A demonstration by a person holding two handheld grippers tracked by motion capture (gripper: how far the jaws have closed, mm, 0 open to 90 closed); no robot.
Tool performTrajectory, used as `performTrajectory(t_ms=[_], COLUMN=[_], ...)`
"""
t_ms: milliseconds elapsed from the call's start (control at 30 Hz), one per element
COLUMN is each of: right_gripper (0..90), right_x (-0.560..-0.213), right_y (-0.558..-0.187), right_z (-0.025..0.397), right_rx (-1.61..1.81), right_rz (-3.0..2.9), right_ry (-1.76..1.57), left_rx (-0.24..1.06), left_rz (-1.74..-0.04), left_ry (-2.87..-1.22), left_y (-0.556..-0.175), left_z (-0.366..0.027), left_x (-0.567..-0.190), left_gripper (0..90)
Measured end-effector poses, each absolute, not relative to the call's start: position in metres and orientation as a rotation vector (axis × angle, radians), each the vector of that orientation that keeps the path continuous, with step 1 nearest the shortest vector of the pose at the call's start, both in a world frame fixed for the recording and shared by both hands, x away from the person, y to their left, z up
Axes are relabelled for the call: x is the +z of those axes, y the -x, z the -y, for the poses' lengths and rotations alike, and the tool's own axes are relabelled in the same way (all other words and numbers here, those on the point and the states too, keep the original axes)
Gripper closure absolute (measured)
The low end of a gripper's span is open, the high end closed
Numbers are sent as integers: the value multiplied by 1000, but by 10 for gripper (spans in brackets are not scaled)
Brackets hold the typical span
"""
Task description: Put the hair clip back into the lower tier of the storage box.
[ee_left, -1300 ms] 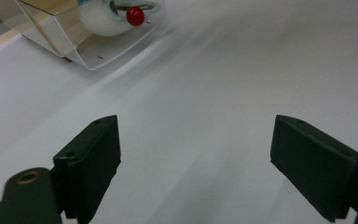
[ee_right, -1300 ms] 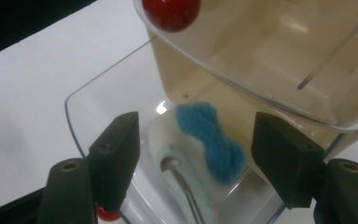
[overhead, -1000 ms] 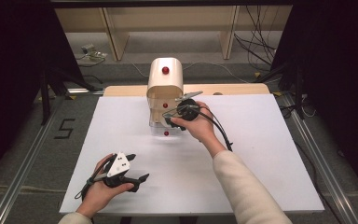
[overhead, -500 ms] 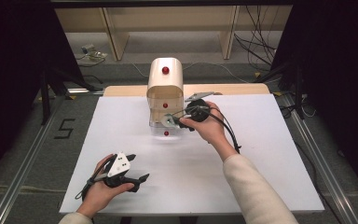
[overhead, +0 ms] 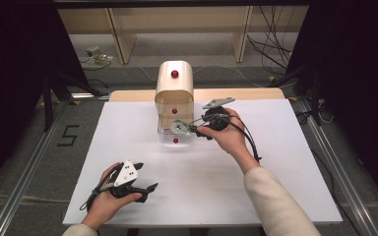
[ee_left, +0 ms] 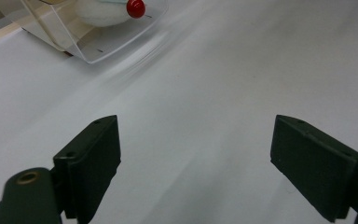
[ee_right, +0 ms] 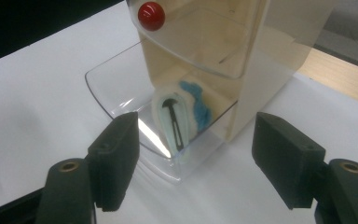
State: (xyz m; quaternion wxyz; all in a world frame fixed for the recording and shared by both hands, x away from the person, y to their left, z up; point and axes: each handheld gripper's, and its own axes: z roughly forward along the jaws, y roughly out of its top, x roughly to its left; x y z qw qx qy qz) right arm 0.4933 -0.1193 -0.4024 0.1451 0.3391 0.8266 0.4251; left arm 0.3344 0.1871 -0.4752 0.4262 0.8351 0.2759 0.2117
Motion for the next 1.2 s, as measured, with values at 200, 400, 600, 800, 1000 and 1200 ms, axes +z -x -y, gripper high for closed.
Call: performTrajectory(t_ms=[200,400,600,800,1000,1200], right_gripper=[321,316,315,314,312,309], right_x=[-401,-399,-400,-399,-397,-398], right_y=[-487,-481,-475,-469,-464,-458], right_z=[129,140,151,163,173,184], right_rx=[1224,1221,1210,1205,1199,1171], right_rz=[-2374,-2365,-2356,-2345,-2331,-2323], right_ry=[-972,-970,-976,-980,-984,-980], left_rx=[518,515,512,508,506,504], left_rz=[-700,-707,-716,-724,-729,-746], left_ry=[-2079,-2078,-2068,-2066,-2062,-2046], left_y=[-334,-335,-335,-335,-335,-335], left_z=[-187,-188,-188,-188,-189,-190], left_x=[-476,-476,-477,-478,-478,-477], left_gripper=[159,160,159,159,159,159])
